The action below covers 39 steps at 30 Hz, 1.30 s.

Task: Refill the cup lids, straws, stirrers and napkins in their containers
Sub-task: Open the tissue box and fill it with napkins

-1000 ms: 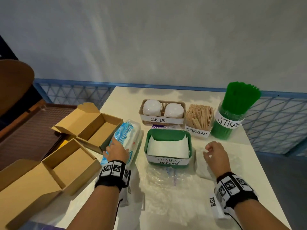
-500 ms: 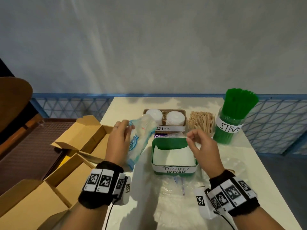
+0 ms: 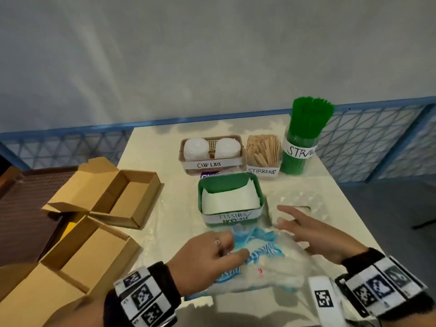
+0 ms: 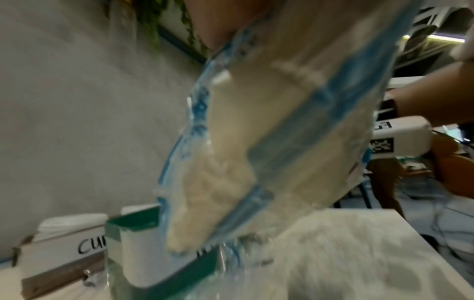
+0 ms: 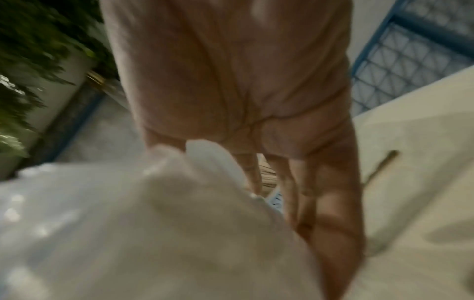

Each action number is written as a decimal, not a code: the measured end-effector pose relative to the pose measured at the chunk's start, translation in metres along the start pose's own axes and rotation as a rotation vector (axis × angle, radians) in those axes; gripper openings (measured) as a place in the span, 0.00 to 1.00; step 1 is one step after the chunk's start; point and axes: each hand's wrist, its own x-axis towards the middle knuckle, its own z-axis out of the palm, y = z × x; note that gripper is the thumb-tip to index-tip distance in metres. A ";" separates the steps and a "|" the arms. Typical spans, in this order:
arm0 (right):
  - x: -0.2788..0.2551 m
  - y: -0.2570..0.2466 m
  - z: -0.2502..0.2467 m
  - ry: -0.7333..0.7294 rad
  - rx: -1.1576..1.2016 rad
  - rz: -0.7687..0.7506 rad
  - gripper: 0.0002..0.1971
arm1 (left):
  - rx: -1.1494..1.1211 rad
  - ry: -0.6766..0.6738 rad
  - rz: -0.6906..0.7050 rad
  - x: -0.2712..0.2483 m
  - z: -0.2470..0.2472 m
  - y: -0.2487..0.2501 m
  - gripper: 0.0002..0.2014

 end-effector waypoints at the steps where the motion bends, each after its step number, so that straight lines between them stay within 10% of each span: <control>1: 0.003 0.016 -0.002 0.009 -0.028 -0.004 0.27 | 0.109 -0.012 0.091 0.001 0.005 -0.003 0.14; 4: 0.016 0.051 -0.006 0.085 -0.109 -0.065 0.28 | 0.374 0.041 0.468 -0.001 0.046 -0.034 0.08; 9: 0.030 0.078 0.000 0.327 -0.474 -0.159 0.29 | 0.579 0.013 0.499 -0.006 0.086 -0.069 0.04; 12: 0.028 0.058 0.022 0.482 -0.444 -0.506 0.16 | 0.385 0.056 0.201 -0.016 0.086 -0.071 0.17; 15: 0.030 0.035 0.057 0.194 -0.555 -0.543 0.08 | 0.141 0.255 -0.231 -0.016 0.079 -0.062 0.19; 18: 0.043 0.040 0.086 -0.066 -0.845 -0.456 0.12 | 0.101 0.020 -0.540 -0.013 0.076 -0.063 0.27; 22: 0.057 0.054 0.098 -0.051 -1.002 -0.474 0.24 | -0.116 -0.083 -0.862 -0.011 0.077 -0.071 0.47; 29: 0.061 0.053 0.102 0.047 -1.269 -0.390 0.39 | -0.277 0.028 -1.041 -0.005 0.085 -0.076 0.19; 39: 0.089 0.041 0.097 -0.008 -1.167 -0.244 0.37 | -0.917 0.302 -1.124 -0.001 0.089 -0.080 0.07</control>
